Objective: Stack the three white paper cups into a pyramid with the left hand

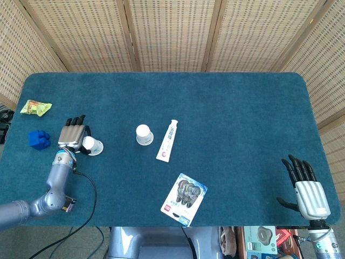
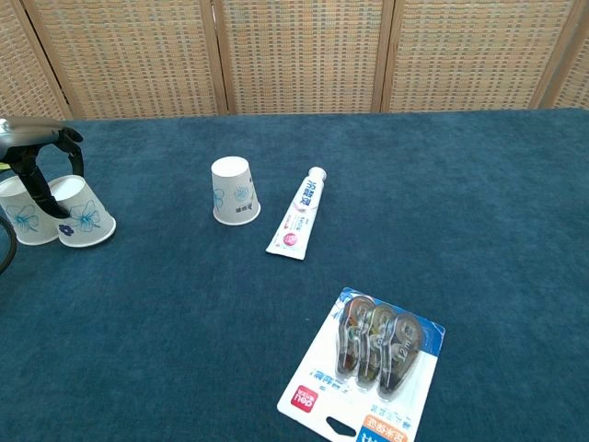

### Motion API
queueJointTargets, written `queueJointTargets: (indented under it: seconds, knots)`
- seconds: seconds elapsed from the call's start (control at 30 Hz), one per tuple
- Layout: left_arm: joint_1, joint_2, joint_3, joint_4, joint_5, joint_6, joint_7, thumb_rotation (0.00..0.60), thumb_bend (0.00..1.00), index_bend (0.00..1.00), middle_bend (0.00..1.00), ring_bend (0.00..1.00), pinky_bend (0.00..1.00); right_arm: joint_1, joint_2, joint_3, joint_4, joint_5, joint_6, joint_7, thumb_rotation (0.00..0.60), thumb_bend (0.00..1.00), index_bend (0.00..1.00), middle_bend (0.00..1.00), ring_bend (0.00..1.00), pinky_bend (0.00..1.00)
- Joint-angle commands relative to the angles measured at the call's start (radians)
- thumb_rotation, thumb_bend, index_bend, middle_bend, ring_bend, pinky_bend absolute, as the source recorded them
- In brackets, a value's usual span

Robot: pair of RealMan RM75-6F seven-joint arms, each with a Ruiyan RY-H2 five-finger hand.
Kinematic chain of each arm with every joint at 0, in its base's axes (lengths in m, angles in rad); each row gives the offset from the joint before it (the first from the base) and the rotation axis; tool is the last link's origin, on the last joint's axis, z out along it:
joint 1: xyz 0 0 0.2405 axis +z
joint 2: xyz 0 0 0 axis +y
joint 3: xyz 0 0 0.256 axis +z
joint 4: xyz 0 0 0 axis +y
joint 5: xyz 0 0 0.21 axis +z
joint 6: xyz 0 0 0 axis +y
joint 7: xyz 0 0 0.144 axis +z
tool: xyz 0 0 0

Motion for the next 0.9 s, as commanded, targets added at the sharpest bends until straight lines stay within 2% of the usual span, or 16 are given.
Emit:
queueJointTargets:
  seconds: [0.03, 0.13, 0.4, 0.6, 0.73, 0.9]
  knots:
    - [-0.001, -0.004, 0.0, 0.008, 0.003, 0.0, -0.007, 0.6, 0.16, 0.47, 0.0, 0.0, 0.0, 0.0, 0.0, -0.001, -0.001, 0.001, -0.002, -0.001, 0.6, 0.0, 0.0, 0.0, 0.0, 0.0]
    - [-0.004, -0.008, 0.004, 0.017, -0.006, -0.008, -0.01, 0.6, 0.16, 0.45, 0.0, 0.0, 0.0, 0.0, 0.0, 0.0, -0.002, 0.003, -0.003, -0.003, 0.6, 0.0, 0.0, 0.0, 0.0, 0.0]
    - [-0.013, -0.001, 0.018, 0.011, -0.022, 0.001, 0.004, 0.6, 0.16, 0.2, 0.0, 0.0, 0.0, -0.001, -0.001, 0.004, 0.0, 0.007, 0.001, 0.0, 0.6, 0.0, 0.0, 0.0, 0.0, 0.0]
    - [-0.014, 0.024, 0.027, -0.019, -0.021, 0.008, 0.009, 0.6, 0.16, 0.16, 0.0, 0.0, 0.0, -0.001, -0.001, 0.003, 0.001, 0.006, 0.002, -0.001, 0.6, 0.0, 0.0, 0.0, 0.0, 0.0]
    - [-0.01, 0.104, 0.02, -0.123, -0.014, -0.007, -0.007, 0.6, 0.16, 0.15, 0.0, 0.0, 0.0, -0.001, -0.001, 0.005, 0.002, 0.009, 0.001, 0.002, 0.6, 0.0, 0.0, 0.0, 0.0, 0.0]
    - [-0.043, 0.316, 0.025, -0.31, -0.105, -0.158, -0.016, 0.6, 0.16, 0.09, 0.0, 0.0, 0.0, -0.002, 0.0, 0.004, 0.0, 0.006, 0.004, -0.001, 0.6, 0.0, 0.0, 0.0, 0.0, 0.0]
